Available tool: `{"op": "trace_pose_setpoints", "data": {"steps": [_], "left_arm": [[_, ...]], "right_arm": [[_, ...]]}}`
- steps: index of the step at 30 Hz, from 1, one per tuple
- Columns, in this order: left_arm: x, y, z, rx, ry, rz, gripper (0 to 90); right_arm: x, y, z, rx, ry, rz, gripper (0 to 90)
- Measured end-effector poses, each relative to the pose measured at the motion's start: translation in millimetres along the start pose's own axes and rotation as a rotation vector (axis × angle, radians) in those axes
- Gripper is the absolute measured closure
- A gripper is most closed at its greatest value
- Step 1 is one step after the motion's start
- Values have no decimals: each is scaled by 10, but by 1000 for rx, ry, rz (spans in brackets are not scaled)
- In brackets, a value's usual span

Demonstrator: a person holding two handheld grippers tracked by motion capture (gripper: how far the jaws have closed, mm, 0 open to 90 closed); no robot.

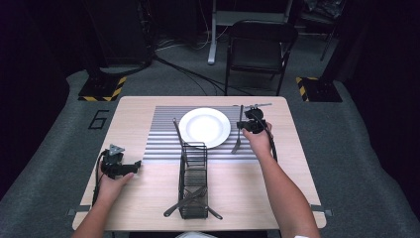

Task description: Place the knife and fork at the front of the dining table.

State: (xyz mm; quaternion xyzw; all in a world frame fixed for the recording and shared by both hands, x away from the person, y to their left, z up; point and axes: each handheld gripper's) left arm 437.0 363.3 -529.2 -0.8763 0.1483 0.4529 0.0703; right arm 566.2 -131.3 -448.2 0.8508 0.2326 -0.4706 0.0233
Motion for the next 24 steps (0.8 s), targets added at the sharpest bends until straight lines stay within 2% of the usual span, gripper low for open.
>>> {"op": "trace_pose_setpoints", "data": {"steps": [6, 13, 24], "left_arm": [[1, 3, 0, -1, 3, 3, 101], [1, 2, 0, 3, 2, 5, 101], [1, 0, 0, 8, 2, 8, 101]], "right_arm": [[75, 43, -24, 23, -3, 1, 828], [188, 58, -69, 106, -31, 6, 829], [307, 73, -89, 164, -40, 7, 834]]}}
Point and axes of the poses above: each handheld gripper's, and its own axes: x roughly forward along the jaws, z roughly out of its underside, y roughly to its right, and after that the axes turned 12 degrees about -y, right-handed
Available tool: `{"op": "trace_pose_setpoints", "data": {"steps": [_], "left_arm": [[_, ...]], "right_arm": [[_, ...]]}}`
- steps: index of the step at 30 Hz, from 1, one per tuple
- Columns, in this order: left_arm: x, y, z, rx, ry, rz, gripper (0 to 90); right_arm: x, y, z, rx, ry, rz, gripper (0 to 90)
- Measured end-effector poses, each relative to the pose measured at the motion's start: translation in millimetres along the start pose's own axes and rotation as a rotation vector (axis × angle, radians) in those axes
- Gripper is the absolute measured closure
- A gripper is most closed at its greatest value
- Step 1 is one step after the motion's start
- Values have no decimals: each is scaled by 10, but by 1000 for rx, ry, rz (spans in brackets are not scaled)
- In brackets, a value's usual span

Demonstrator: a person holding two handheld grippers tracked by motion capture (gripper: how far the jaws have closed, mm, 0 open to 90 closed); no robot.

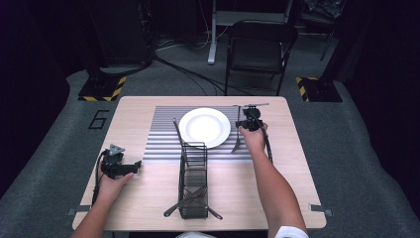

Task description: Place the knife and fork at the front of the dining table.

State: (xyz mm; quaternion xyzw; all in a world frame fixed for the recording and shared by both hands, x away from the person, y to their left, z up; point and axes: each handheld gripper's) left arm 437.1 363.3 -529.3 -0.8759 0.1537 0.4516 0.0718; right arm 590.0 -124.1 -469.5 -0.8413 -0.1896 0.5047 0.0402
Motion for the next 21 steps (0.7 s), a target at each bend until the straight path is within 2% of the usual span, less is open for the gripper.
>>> {"op": "trace_pose_setpoints", "data": {"steps": [4, 11, 21], "left_arm": [[1, 1, 0, -1, 1, 1, 101], [1, 0, 0, 0, 1, 1, 101], [0, -1, 0, 1, 0, 1, 101]], "right_arm": [[46, 2, -11, 5, -5, 5, 833], [167, 68, -19, 76, -23, 7, 826], [243, 88, -20, 102, -35, 31, 817]]}}
Point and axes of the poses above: each handheld gripper's, and its own axes: x roughly forward along the jaws, z roughly out of its underside, y roughly to its right, and after that the axes turned 12 degrees about -y, right-handed
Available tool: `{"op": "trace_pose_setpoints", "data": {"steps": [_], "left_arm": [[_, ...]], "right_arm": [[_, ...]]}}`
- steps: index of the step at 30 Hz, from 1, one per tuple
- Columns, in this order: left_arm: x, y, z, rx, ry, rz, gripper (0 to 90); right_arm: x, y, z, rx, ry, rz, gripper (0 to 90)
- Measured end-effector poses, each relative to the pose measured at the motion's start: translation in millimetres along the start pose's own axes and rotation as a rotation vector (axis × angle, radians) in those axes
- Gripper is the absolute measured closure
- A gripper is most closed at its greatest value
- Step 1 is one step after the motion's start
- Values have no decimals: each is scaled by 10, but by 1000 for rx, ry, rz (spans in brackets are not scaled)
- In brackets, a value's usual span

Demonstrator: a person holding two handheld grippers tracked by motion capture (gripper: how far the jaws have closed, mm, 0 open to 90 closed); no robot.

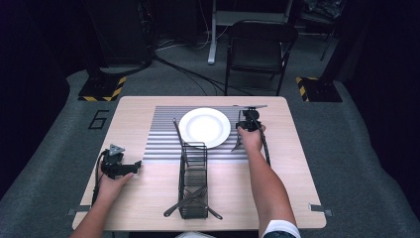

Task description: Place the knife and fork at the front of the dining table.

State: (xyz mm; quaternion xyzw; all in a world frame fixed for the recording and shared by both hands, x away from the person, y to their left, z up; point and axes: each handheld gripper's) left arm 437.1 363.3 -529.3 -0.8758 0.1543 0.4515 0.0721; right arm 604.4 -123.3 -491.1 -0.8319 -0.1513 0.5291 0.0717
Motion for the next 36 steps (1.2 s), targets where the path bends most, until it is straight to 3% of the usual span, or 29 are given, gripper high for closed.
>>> {"op": "trace_pose_setpoints", "data": {"steps": [11, 24, 36], "left_arm": [[1, 1, 0, -2, 1, 0, 101], [0, -1, 0, 3, 0, 2, 101], [0, -1, 0, 3, 0, 2, 101]], "right_arm": [[41, 22, -10, 31, -3, -5, 822], [137, -14, 8, 31, -22, 6, 819], [146, -57, 16, 49, -5, 18, 832]]}}
Point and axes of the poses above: each handheld gripper's, and its own axes: x roughly forward along the jaws, z roughly out of its underside, y roughly to its right, and after that the axes turned 12 degrees about -y, right-handed
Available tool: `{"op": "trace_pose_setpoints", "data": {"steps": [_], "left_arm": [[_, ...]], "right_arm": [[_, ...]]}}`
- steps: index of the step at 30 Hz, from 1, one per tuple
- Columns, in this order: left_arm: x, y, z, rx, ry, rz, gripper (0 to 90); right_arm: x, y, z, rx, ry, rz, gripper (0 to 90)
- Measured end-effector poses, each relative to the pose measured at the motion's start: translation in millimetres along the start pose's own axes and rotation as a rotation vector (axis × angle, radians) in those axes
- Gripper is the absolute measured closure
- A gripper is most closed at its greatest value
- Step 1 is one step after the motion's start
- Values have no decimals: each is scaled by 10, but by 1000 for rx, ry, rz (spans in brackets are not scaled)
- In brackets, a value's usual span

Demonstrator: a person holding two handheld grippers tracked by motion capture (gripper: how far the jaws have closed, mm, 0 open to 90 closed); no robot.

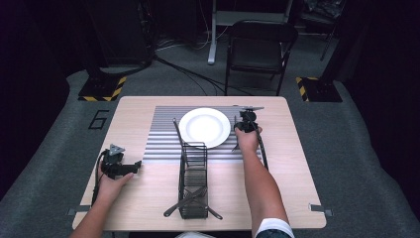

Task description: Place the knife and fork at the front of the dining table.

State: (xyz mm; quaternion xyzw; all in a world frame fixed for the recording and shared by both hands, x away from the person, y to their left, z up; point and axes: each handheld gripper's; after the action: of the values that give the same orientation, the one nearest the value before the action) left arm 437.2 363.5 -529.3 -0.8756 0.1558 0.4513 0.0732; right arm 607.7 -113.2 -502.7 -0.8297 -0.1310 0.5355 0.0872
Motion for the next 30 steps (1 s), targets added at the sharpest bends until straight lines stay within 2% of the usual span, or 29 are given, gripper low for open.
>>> {"op": "trace_pose_setpoints", "data": {"steps": [15, 24, 30], "left_arm": [[0, -1, 0, 1, 0, 0, 101], [0, 0, 0, 1, 0, 0, 101], [0, -1, 0, 1, 0, 0, 101]], "right_arm": [[-33, 69, -12, 14, 3, 13, 830], [-18, 58, -1, 11, -2, 14, 807], [-6, 47, 2, 3, -6, 29, 822]]}}
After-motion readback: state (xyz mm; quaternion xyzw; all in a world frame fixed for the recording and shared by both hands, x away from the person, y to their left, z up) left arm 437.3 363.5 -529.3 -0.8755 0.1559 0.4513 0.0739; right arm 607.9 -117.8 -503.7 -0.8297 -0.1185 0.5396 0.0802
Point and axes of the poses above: each handheld gripper's, and its own axes: x roughly forward along the jaws, z roughly out of its underside, y roughly to its right, and after that the axes turned 12 degrees about -y, right-handed
